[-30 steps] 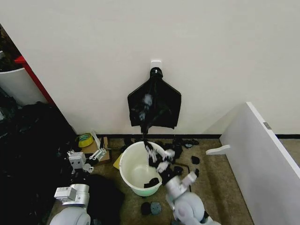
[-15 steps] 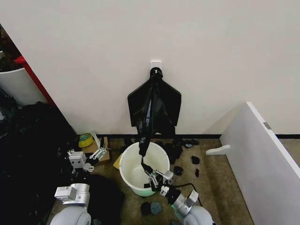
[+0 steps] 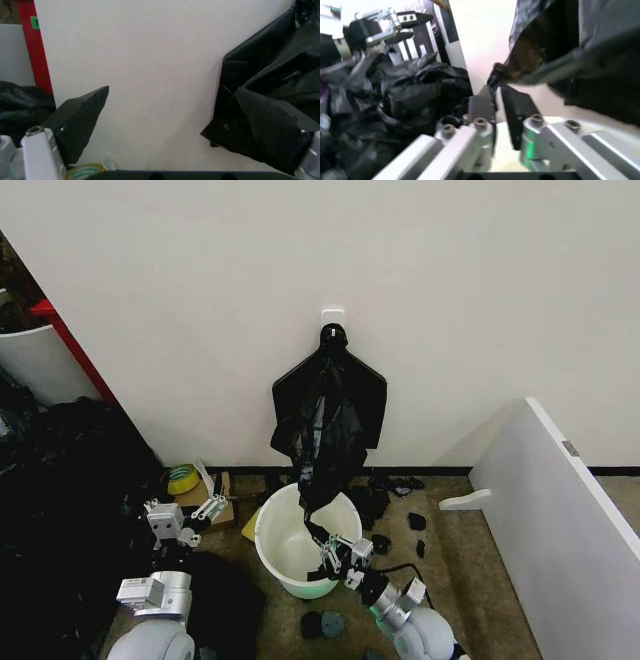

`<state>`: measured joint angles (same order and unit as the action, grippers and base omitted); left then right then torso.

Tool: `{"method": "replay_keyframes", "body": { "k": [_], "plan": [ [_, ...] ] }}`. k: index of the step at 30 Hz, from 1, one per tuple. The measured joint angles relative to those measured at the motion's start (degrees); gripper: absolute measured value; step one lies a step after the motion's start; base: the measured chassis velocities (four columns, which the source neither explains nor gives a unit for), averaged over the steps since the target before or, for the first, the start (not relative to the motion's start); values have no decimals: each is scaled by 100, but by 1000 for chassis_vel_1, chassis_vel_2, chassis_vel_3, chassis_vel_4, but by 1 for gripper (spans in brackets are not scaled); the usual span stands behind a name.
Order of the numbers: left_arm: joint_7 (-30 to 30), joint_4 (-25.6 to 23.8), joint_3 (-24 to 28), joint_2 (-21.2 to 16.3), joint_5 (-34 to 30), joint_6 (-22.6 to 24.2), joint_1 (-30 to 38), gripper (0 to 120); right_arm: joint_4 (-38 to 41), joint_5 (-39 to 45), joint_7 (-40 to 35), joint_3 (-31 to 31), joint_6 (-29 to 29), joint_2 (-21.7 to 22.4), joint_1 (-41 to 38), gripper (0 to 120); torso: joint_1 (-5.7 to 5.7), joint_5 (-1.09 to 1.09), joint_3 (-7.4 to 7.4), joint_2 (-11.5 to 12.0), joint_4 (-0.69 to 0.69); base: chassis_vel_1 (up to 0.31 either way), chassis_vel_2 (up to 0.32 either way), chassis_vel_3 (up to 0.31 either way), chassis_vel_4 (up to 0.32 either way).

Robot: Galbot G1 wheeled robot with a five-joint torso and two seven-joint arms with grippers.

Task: Place the garbage bag over the trash bin.

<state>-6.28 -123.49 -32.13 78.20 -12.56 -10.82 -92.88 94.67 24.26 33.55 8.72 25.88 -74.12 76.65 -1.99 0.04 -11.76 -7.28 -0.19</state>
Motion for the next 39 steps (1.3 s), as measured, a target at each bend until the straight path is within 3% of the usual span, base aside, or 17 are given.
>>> {"method": "replay_keyframes", "body": {
  "k": [5,8,11,16,20,25,27,28,31,39],
  "plan": [
    [1,45,20,10,5,0,20,100,-2,-918,-41,240,539,102,15,24,0,1,0,0,0,0,0,0,0],
    [2,63,29,19,18,0,26,100,48,-1813,-679,466,656,201,16,37,0,0,0,0,0,0,0,0,0],
    [3,86,30,17,22,0,38,100,252,-2202,-1793,520,368,325,45,49,0,0,0,0,0,0,0,0,0],
    [3,156,30,25,27,0,83,100,800,-2093,-2671,235,-18,394,116,66,0,0,0,0,0,0,0,0,0],
    [3,208,49,46,60,2,106,100,1175,-2561,-3136,-33,-201,384,121,77,0,0,0,0,0,0,0,0,0],
    [2,261,56,68,99,6,125,100,1322,-4666,-3757,-168,-665,339,-103,97,0,0,0,0,0,0,0,0,0],
    [-1,286,41,67,102,7,131,100,1181,-5817,-3859,-10,-875,327,-294,100,0,0,0,0,0,0,0,0,0],
    [-1,286,41,67,102,7,131,100,1181,-5817,-3859,-10,-875,327,-294,100,0,0,0,0,0,0,0,0,0],
    [-11,313,25,68,104,11,143,100,970,-6866,-3832,139,-1177,314,-577,100,0,0,0,0,0,0,0,0,0],
    [-31,340,18,86,127,15,154,100,864,-7568,-3649,86,-1879,114,-778,100,0,0,0,0,0,0,0,0,0]
  ]
}}
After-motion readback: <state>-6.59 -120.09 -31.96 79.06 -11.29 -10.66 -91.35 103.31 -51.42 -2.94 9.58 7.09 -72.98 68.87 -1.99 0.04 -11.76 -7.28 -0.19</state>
